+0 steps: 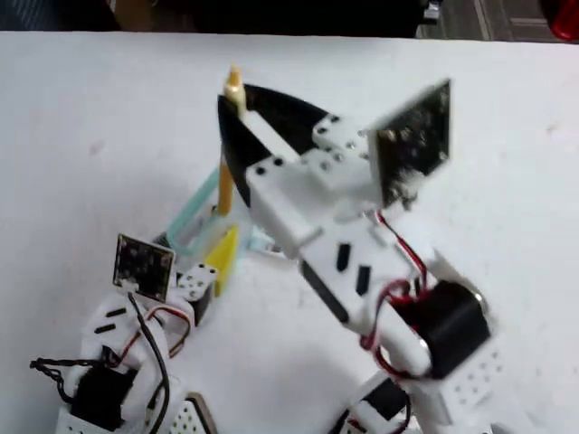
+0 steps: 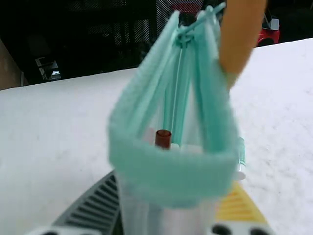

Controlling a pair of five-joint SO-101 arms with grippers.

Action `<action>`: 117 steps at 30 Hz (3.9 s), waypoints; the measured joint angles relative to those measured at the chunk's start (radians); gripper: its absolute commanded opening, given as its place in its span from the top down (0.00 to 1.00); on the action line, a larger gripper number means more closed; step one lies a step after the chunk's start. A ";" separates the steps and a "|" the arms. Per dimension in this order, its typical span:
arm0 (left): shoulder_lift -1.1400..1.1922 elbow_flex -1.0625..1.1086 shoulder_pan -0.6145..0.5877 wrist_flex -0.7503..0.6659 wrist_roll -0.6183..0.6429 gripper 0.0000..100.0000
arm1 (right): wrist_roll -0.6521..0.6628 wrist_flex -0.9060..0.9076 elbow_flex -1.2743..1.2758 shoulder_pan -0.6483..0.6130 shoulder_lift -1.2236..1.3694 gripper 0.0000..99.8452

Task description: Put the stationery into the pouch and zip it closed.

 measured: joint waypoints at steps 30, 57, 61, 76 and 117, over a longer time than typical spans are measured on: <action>0.000 0.000 0.000 0.000 0.000 0.81 | 0.000 -0.130 -0.138 -0.017 0.224 0.98; 0.000 0.000 0.000 0.000 0.000 0.81 | 0.005 0.173 -0.138 -0.020 0.173 0.98; 0.000 0.000 0.000 0.000 0.000 0.81 | 0.005 0.173 -0.138 -0.020 0.173 0.98; 0.000 0.000 0.000 0.000 0.000 0.81 | 0.005 0.258 -0.138 -0.020 0.173 0.93; 0.000 0.002 0.000 0.000 0.000 0.81 | -0.107 0.506 0.038 0.473 0.572 0.76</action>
